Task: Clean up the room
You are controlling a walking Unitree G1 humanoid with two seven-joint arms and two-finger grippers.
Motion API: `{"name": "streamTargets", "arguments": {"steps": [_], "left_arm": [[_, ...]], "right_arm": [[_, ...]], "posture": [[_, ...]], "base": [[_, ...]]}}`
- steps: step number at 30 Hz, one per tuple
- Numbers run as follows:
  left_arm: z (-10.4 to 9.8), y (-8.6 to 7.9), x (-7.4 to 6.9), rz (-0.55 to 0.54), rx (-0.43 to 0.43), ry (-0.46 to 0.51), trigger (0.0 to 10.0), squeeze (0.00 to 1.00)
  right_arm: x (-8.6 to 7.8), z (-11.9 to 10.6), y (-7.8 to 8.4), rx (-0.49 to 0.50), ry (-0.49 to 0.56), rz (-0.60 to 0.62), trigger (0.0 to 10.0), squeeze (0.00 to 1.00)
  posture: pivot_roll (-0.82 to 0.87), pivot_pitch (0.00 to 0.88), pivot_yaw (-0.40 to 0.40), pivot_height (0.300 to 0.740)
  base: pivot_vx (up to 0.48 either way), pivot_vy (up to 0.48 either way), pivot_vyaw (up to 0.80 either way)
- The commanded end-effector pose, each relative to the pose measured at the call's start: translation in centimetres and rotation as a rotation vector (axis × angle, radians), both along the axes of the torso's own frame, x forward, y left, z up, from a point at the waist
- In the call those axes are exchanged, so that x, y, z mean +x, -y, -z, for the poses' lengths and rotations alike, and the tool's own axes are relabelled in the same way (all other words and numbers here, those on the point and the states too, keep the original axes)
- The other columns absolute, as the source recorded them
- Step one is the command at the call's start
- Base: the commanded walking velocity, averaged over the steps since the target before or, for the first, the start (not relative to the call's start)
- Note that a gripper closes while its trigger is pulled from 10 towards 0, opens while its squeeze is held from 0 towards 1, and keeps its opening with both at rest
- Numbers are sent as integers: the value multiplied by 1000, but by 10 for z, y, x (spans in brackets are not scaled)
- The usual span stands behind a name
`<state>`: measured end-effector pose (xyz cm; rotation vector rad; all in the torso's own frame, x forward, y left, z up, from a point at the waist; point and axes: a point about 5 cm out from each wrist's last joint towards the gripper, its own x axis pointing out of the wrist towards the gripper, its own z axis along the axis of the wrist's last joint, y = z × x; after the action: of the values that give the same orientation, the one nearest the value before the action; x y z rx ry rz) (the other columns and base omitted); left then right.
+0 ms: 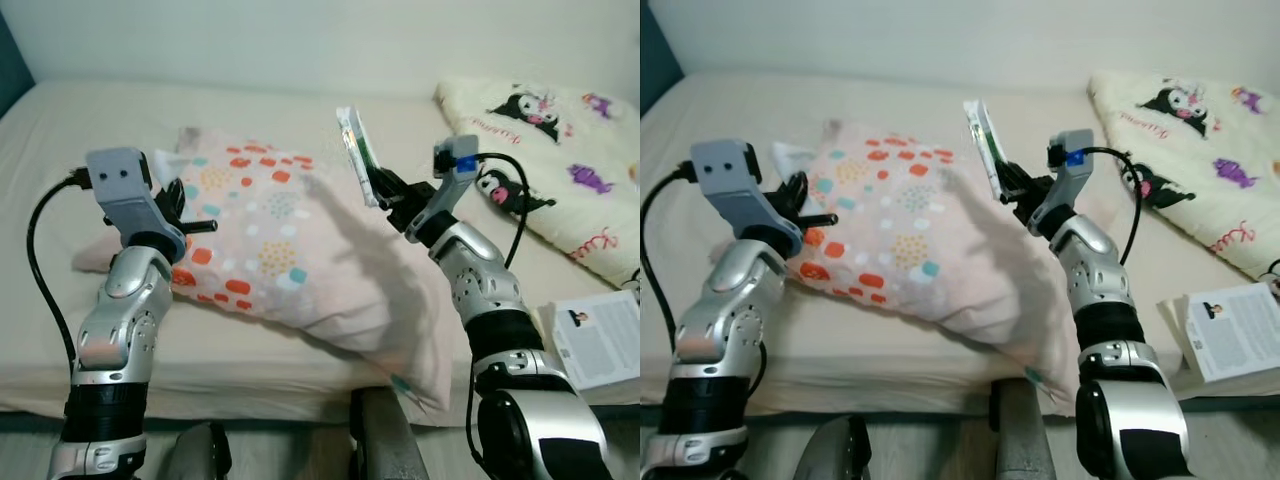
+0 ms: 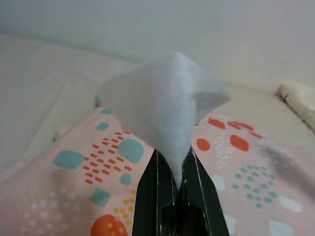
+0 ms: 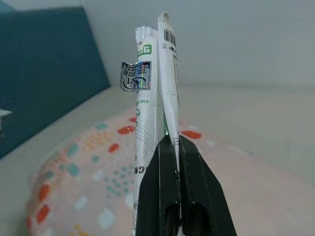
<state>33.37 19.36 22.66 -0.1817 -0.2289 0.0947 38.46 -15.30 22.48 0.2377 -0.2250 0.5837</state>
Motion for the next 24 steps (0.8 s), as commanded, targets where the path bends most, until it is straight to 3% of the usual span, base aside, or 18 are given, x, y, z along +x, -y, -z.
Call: {"name": "streamTargets", "arguments": {"steps": [1, 5, 12, 19, 24], "left_arm": [[5, 2, 0, -2, -4, -6, 10000, 0], [25, 5, -5, 3, -17, -60, 10000, 0], [35, 8, -4, 12, -23, -88, 10000, 0], [51, 23, 2, 59, -19, -136, 10000, 0], [61, 31, -2, 92, -23, -147, 10000, 0]], "right_arm": [[-2, 3, 1, 18, -11, -3, 0, 0], [-15, 18, -2, 56, -40, -16, 0, 0], [-21, 30, -7, 68, -74, -26, 0, 0], [-28, 46, -12, 61, -126, -29, 0, 0], [-39, 67, -13, 50, -193, -23, 0, 0]], "posture": [[-11, 36, -55, 585], [-18, 0, -61, 600], [-32, 0, -56, 610], [-46, 0, -46, 630], [-42, 0, -47, 650]], "base": [[0, 0, 0], [0, 0, 0], [0, 0, 0], [0, 0, 0], [-285, 0, 0]]}}
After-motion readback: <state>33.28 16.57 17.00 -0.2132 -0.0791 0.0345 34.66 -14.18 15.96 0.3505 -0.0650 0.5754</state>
